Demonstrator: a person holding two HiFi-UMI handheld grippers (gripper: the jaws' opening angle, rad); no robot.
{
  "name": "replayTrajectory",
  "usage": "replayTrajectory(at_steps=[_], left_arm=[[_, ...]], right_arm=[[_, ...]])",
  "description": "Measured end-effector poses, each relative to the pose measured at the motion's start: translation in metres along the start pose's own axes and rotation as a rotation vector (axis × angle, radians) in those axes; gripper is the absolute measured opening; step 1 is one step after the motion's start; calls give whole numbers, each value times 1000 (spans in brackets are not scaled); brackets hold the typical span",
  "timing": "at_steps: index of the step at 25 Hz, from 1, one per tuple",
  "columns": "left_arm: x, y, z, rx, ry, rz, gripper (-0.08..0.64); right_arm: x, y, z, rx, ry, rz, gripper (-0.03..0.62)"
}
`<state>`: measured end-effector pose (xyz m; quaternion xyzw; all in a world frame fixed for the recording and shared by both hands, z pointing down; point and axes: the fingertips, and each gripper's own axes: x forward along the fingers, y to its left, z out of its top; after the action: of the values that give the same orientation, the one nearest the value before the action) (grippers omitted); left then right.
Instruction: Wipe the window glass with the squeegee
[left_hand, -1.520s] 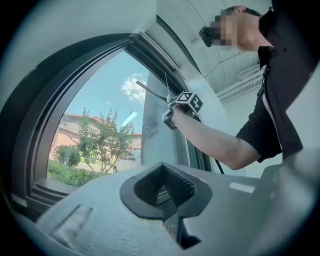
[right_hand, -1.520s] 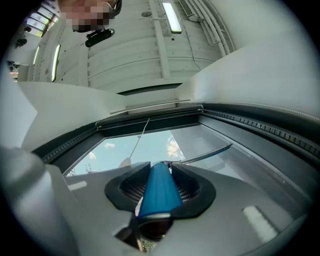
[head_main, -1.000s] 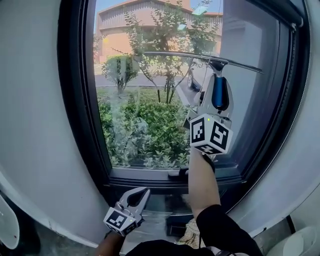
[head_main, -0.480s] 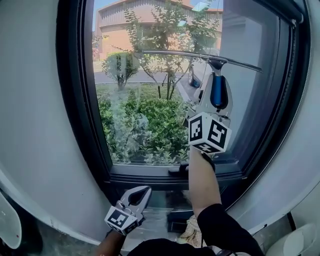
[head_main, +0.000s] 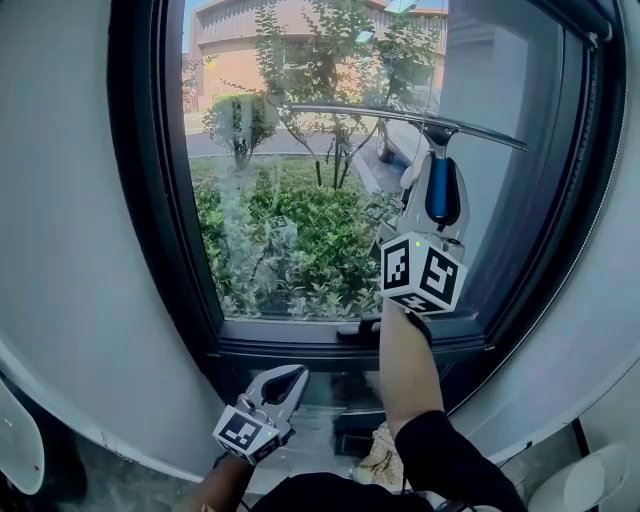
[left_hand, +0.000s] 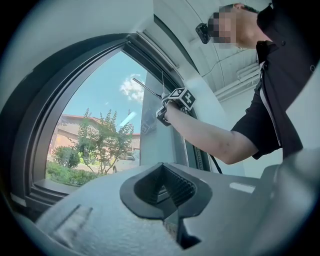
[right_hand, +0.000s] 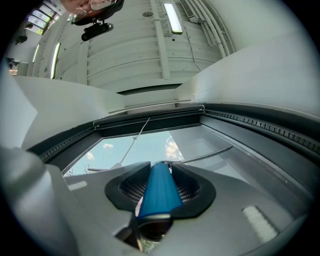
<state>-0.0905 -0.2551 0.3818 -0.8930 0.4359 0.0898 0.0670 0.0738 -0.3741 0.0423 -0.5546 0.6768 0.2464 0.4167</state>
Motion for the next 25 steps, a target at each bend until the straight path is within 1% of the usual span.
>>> replayTrajectory(at_steps=[5, 12, 17, 25], left_arm=[[1, -2, -1, -5, -3, -6, 2], [0, -3, -4, -10, -4, -2, 2], [-1, -5, -4, -19, 6, -6, 2], [-7, -9, -14, -45, 24, 1, 2]], right_arm=[[-2, -1, -1, -5, 10, 8, 132], [-14, -8, -6, -2, 22, -6, 132], [-21, -11, -9, 1, 34, -12, 132], [-30, -14, -12, 6, 54, -13, 132]])
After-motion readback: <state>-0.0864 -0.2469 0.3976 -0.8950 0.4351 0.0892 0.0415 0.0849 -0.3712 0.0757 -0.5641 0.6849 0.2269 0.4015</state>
